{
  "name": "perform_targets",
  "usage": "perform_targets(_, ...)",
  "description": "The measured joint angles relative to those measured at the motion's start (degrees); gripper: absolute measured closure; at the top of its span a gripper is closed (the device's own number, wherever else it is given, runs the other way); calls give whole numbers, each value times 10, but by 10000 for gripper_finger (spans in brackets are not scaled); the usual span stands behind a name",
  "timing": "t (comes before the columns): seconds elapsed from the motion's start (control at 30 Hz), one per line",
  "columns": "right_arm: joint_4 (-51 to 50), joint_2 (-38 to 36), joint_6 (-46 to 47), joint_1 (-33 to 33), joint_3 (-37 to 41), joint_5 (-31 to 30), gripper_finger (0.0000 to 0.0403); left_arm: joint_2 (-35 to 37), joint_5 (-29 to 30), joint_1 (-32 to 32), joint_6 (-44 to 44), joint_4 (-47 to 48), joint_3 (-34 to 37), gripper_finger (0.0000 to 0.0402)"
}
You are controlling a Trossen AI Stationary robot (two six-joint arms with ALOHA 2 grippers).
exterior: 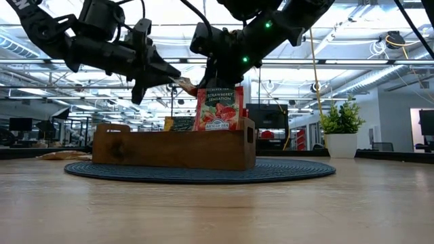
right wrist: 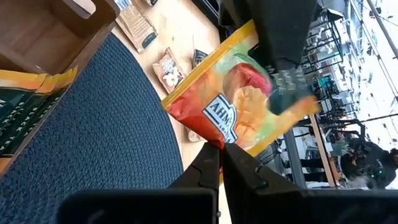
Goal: Pick & Place Tea
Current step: Put the yellow tea bag into the middle section of the wooden organizer
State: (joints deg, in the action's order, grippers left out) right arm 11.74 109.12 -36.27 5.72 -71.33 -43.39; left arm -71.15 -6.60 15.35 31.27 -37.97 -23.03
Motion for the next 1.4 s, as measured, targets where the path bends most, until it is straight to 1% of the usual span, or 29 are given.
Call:
perform_targets(0.03,0,0,2,0,0,0,403,0,-9,0,-14,-4,0,370)
perform_targets(0.07,0,0,9,0,0,0,403,0,-18,0,-29,-8,0,384)
perform_targets(0.17,5,0,50,3,-1,-2,394,16,-49,0,-88,-16,1,393)
perform_targets(0.3,-3,-2,85,11,-1,-38,370,73,-55,0,-184,-13,0,397)
perform_targets(0.43,-16,-6,87,15,0,-69,346,132,-58,-2,-271,64,0,398)
perform_targets(0.5,-21,-22,106,14,-1,-77,335,155,-77,-8,-313,117,0,399)
perform_targets(0.6,-60,-56,160,-1,-1,-72,324,162,-119,-29,-354,196,0,399)
perform_targets(0.67,-88,-81,196,-18,0,-64,319,155,-133,-53,-365,221,1,400)
perform_targets(0.73,-116,-109,229,-39,-1,-34,317,139,-134,-79,-378,216,0,400)
perform_targets(0.87,-131,-135,276,-82,4,76,320,103,-140,-125,-422,208,-1,400)
perform_targets(0.93,-119,-138,293,-99,13,126,323,82,-140,-137,-443,209,-7,400)
perform_targets(1.0,-97,-139,298,-110,30,161,325,59,-140,-143,-462,200,-13,400)
perform_targets(1.07,-73,-139,296,-117,49,170,326,36,-139,-148,-488,187,-17,401)
perform_targets(1.17,-33,-139,295,-118,78,161,326,0,-139,-148,-516,163,-24,401)
perform_targets(1.23,-14,-139,289,-118,90,149,326,-18,-139,-144,-522,164,-31,401)
perform_targets(1.4,1,-139,276,-115,99,147,326,-70,-139,-131,-524,163,-50,401)
